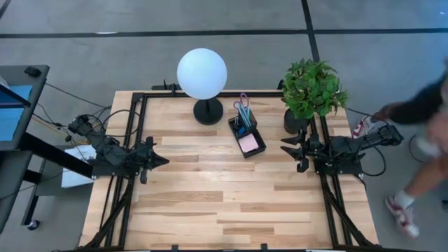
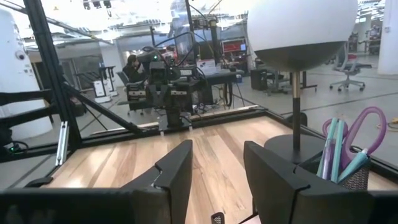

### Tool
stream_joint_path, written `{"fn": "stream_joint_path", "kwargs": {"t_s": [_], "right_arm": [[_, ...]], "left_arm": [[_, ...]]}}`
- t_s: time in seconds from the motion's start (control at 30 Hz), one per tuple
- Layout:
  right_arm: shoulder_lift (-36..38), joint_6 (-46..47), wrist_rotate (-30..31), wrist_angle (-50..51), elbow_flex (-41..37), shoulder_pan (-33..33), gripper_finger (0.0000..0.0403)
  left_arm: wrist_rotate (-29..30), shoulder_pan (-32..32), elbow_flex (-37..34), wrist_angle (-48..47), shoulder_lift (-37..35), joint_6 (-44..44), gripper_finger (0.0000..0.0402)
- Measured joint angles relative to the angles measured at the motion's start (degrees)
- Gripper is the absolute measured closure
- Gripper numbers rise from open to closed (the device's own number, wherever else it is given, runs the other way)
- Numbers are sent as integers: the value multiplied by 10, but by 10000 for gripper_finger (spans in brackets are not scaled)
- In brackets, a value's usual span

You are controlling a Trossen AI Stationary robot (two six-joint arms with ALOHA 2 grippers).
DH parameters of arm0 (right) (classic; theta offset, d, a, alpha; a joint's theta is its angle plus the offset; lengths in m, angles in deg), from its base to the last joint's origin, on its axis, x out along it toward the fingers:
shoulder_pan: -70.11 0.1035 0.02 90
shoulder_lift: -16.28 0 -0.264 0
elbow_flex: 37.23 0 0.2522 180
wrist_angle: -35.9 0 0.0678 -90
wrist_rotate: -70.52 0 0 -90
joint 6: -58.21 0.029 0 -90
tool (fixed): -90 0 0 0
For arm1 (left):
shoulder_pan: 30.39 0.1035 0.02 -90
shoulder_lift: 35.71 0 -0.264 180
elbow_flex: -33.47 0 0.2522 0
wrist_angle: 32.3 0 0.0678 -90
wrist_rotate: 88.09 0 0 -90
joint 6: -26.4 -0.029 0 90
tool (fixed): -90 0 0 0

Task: Pick and place office supplies into organizer
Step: Return to Home Position

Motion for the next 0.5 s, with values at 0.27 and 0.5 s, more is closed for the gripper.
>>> {"fn": "stream_joint_path", "kwargs": {"t_s": [0.27, 0.5], "right_arm": [[0, 0, 0, 0, 0, 0, 265], [0, 0, 0, 0, 0, 0, 264]], "left_arm": [[0, 0, 0, 0, 0, -3, 401], [0, 0, 0, -1, 0, -4, 401]]}}
